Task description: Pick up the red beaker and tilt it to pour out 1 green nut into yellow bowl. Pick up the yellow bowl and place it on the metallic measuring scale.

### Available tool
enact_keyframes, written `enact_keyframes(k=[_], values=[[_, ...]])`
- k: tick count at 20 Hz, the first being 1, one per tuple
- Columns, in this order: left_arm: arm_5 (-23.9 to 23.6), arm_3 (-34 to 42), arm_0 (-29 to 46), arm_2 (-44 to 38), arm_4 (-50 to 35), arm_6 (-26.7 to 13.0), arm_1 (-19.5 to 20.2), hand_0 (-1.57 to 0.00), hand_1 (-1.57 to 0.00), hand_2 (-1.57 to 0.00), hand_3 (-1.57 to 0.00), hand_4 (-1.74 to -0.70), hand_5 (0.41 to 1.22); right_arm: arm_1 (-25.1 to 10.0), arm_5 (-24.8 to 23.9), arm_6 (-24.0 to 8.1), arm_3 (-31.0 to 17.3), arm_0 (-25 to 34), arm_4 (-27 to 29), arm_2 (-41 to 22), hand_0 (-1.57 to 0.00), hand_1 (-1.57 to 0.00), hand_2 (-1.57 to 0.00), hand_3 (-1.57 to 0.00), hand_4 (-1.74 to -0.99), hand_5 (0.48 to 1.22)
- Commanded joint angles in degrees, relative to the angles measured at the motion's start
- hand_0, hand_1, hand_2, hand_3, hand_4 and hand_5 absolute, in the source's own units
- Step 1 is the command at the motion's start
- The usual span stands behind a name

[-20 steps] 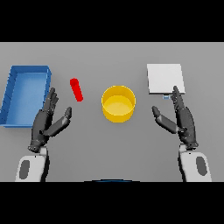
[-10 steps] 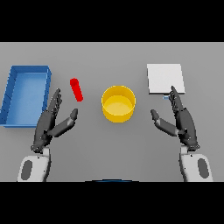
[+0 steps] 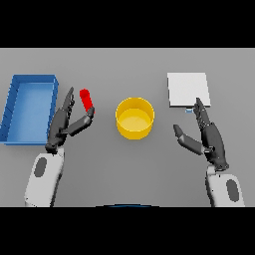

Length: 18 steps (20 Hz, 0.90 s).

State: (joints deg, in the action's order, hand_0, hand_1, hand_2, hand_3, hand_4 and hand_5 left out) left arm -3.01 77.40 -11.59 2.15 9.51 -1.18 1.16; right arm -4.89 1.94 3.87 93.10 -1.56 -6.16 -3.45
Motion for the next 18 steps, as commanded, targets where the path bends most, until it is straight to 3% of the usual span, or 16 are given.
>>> enact_keyframes(k=[1, 3, 6, 10, 16, 17, 18], values=[[-0.2, -1.8, -1.3, -0.5, 0.1, 1.2, 0.3, 0.0, 0.0, 0.0, 0.0, -1.21, 0.646, 0.5, -0.2, 0.1, 0.1, -0.2, -0.4, -0.5, 0.0, 0.0, 0.0, 0.0, -1.293, 0.618], [-0.5, -6.4, -4.8, -1.7, -0.3, 2.5, -0.1, 0.0, 0.0, 0.0, 0.0, -1.22, 0.638, 0.2, 0.0, 0.8, 0.9, -1.2, -0.5, -0.6, 0.0, 0.0, 0.0, 0.0, -1.297, 0.625], [-1.2, -11.3, -8.5, -2.4, 0.2, 4.9, -0.5, 0.0, 0.0, 0.0, 0.0, -1.23, 0.635, 0.1, -0.2, -0.7, 0.5, -0.2, -0.4, -0.2, 0.0, 0.0, 0.0, 0.0, -1.301, 0.631], [-3.0, -18.0, -13.5, -3.1, 2.0, 5.5, -0.3, 0.0, 0.0, 0.0, 0.0, -1.23, 0.647, 0.1, -1.3, -0.7, -1.0, 0.9, -1.5, 0.0, 0.0, 0.0, 0.0, 0.0, -1.3, 0.638], [-3.8, -25.3, -17.4, -5.4, 0.7, 11.1, -1.5, 0.0, 0.0, 0.0, 0.0, -1.33, 0.709, 0.0, -1.0, -1.2, -0.1, 1.0, -0.5, 0.5, 0.0, 0.0, 0.0, 0.0, -1.303, 0.646], [-4.3, -26.4, -18.0, -5.9, 0.5, 11.5, -2.0, 0.0, -0.01, -0.05, -0.03, -1.35, 0.726, 0.0, -1.4, -1.4, -0.2, 1.3, -0.9, 0.4, 0.0, 0.0, 0.0, 0.0, -1.301, 0.647], [-4.8, -27.3, -18.5, -6.4, 0.2, 12.1, -2.3, -0.15, -0.15, -0.18, -0.13, -1.36, 0.747, -0.1, -1.3, -1.6, -0.2, 0.6, -0.8, 0.6, 0.0, 0.0, 0.0, 0.0, -1.298, 0.646]])
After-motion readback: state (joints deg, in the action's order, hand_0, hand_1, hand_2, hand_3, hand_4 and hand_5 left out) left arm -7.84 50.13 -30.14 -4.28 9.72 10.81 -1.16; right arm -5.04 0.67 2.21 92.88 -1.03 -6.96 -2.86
